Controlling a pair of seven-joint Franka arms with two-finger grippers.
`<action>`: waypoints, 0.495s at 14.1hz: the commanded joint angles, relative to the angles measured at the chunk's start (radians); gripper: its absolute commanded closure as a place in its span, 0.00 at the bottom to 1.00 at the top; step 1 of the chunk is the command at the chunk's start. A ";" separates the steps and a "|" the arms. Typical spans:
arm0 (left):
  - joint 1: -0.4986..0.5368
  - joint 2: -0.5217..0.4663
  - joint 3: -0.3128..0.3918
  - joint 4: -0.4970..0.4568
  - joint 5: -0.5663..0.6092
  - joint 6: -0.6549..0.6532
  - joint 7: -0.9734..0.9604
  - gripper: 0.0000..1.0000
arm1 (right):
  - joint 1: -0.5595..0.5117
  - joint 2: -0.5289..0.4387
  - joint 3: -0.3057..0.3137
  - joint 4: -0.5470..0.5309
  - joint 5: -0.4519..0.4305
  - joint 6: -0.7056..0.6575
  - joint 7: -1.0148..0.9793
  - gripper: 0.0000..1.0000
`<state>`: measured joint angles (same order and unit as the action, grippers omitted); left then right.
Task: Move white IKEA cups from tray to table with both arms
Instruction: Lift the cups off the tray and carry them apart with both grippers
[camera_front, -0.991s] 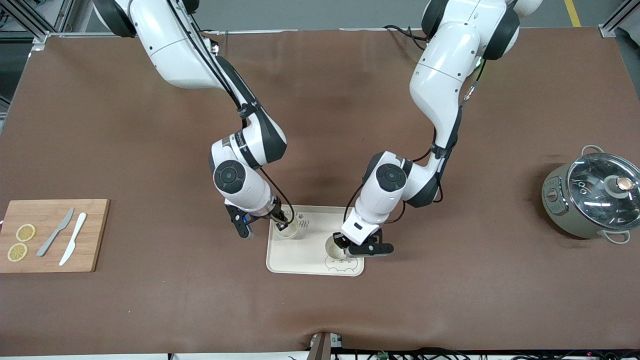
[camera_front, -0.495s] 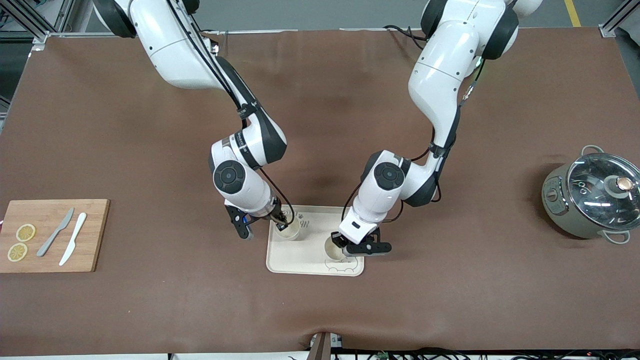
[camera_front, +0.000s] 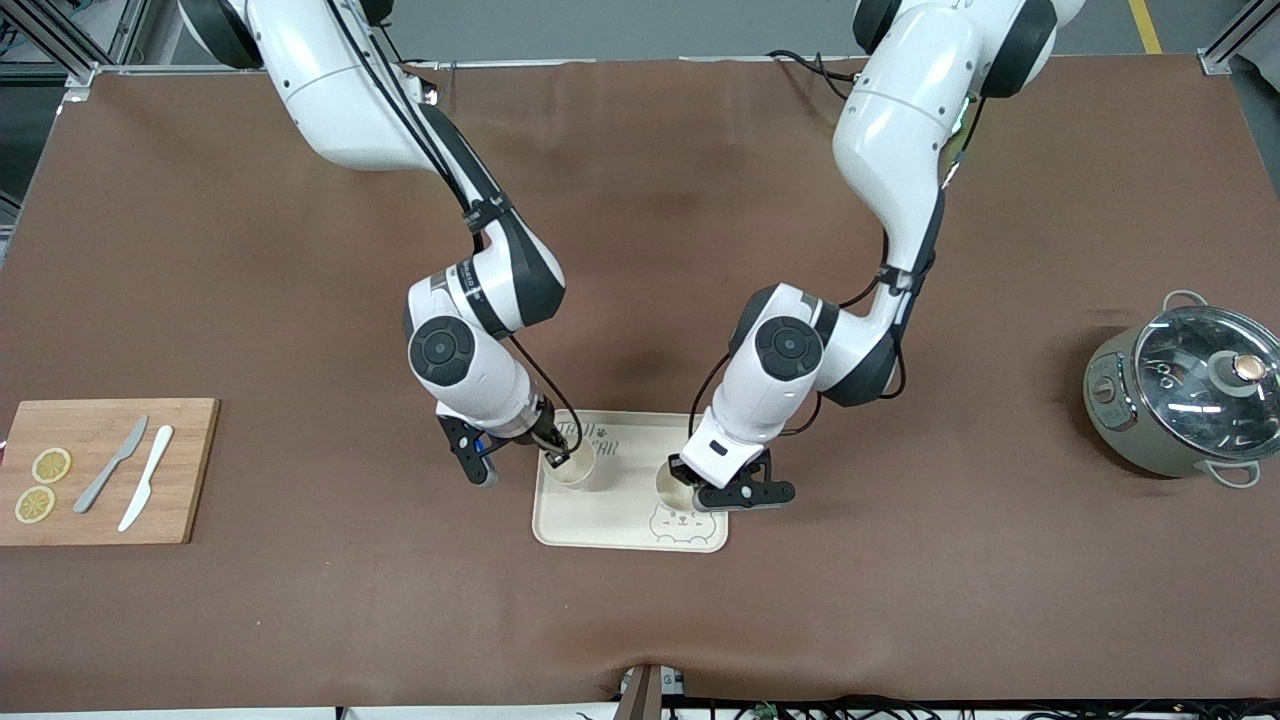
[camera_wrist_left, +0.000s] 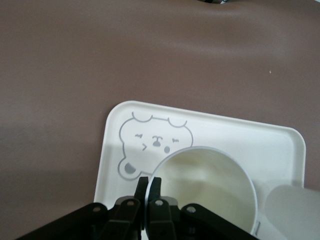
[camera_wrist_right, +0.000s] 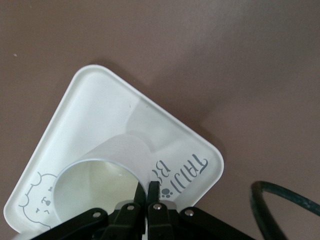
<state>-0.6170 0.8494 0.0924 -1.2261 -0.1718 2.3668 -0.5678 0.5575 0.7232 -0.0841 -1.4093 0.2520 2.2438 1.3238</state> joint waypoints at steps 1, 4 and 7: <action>-0.001 -0.120 0.029 -0.023 0.000 -0.160 -0.012 1.00 | -0.059 -0.066 0.009 -0.010 0.004 -0.096 -0.127 1.00; 0.040 -0.216 0.033 -0.029 0.002 -0.271 0.005 1.00 | -0.105 -0.108 0.009 -0.014 0.006 -0.173 -0.274 1.00; 0.091 -0.272 0.032 -0.030 0.011 -0.369 0.074 1.00 | -0.157 -0.139 0.007 -0.043 0.004 -0.225 -0.386 1.00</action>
<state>-0.5543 0.6230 0.1265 -1.2247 -0.1714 2.0412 -0.5314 0.4330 0.6252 -0.0882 -1.4068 0.2520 2.0440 1.0176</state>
